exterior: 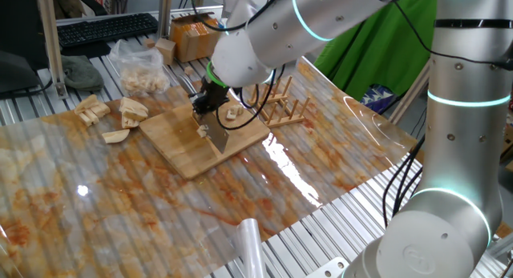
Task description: Slice the lotus root
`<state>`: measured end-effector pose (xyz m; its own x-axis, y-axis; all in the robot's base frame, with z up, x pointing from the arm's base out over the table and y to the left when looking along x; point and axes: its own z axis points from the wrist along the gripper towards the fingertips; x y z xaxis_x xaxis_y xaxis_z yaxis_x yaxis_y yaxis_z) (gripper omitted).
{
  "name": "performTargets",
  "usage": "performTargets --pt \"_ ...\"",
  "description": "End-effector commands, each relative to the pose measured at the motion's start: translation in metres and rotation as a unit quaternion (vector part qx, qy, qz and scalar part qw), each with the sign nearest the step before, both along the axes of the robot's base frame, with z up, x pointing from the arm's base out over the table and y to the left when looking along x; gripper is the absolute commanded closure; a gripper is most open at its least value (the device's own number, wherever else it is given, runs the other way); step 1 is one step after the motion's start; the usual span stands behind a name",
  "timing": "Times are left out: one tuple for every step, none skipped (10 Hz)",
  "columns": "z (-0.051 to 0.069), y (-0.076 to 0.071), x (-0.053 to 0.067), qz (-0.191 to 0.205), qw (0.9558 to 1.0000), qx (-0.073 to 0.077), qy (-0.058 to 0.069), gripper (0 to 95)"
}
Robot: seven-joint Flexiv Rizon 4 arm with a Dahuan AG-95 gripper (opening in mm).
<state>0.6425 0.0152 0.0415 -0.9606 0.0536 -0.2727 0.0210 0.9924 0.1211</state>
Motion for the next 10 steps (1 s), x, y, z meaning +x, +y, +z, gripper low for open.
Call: performTargets --pt "-0.0108 0.0023 -0.0051 -0.002 1.0000 -0.006 0.001 95.0" --pt "-0.0113 0.0026 -0.0050 -0.003 1.0000 0.000 0.001 95.0" --pt "-0.0123 0.0035 -0.0050 -0.005 1.0000 0.006 0.001 95.0" --pt "-0.0117 0.0057 -0.0052 -0.007 0.9999 0.010 -0.001 95.0" --pt "-0.0108 0.0064 -0.0048 -0.006 1.0000 0.005 -0.002 95.0" --pt "-0.0116 0.0053 -0.0044 0.003 0.9999 -0.011 -0.008 95.0" --pt "-0.0106 0.0053 -0.0055 0.002 0.9999 -0.009 -0.014 95.0" --pt "-0.0087 0.0051 -0.0074 0.001 0.9999 -0.006 -0.013 95.0" --pt "-0.0085 0.0050 -0.0070 0.002 0.9998 -0.008 -0.017 95.0" --pt "-0.0086 0.0051 -0.0070 -0.001 0.9998 -0.004 -0.020 95.0"
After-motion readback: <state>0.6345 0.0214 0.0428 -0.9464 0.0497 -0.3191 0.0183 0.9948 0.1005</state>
